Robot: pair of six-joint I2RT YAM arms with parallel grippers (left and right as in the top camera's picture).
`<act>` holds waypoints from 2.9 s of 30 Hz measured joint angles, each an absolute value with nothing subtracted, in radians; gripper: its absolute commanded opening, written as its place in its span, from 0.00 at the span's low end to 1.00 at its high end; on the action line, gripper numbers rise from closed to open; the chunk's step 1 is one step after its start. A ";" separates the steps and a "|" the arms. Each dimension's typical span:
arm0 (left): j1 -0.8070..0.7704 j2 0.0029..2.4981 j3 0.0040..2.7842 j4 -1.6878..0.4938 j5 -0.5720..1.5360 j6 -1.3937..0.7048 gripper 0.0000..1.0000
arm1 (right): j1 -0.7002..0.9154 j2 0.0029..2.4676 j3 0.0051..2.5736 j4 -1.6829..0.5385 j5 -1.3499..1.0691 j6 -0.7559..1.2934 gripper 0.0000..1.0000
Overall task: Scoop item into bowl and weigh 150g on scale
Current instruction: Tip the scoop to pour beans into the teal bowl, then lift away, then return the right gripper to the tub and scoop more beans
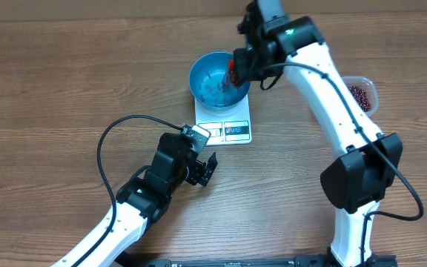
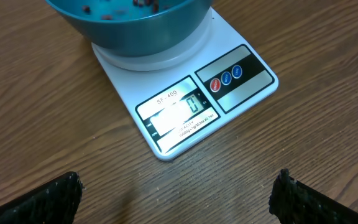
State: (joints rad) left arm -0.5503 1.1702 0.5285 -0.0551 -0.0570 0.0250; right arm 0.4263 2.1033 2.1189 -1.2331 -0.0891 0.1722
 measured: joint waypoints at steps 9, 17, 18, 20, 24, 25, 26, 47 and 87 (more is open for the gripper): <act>-0.550 1.170 0.529 -0.055 -0.057 0.025 1.00 | 0.551 2.103 2.119 -1.235 0.197 0.160 0.04; -0.550 1.170 0.529 -0.055 -0.057 0.025 1.00 | 0.633 2.103 2.119 -1.237 0.392 0.153 0.04; -0.550 1.170 0.529 -0.055 -0.057 0.025 1.00 | 0.639 2.103 2.119 -1.237 0.404 0.152 0.04; -0.550 1.170 0.529 -0.055 -0.057 0.025 1.00 | 0.644 2.103 2.119 -1.237 0.416 0.151 0.04; -0.550 1.170 0.529 -0.055 -0.057 0.025 1.00 | 0.641 2.103 2.119 -1.240 0.410 0.149 0.04; -0.550 1.170 0.529 -0.055 -0.057 0.025 0.99 | 0.639 2.103 2.119 -1.240 0.402 0.149 0.04; -0.550 1.170 0.529 -0.055 -0.057 0.025 1.00 | 0.635 2.103 2.119 -1.242 0.386 0.149 0.04; -0.550 1.170 0.529 -0.055 -0.057 0.025 1.00 | -0.060 1.822 2.131 -1.517 -0.058 0.090 0.04; -0.550 1.170 0.529 -0.055 -0.057 0.025 1.00 | -0.228 1.909 1.543 -1.014 -0.043 -0.057 0.04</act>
State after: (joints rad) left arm -0.5503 1.1702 0.5285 -0.0551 -0.0570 0.0250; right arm -0.2283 1.9087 1.5429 -1.0138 -0.0433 -0.0570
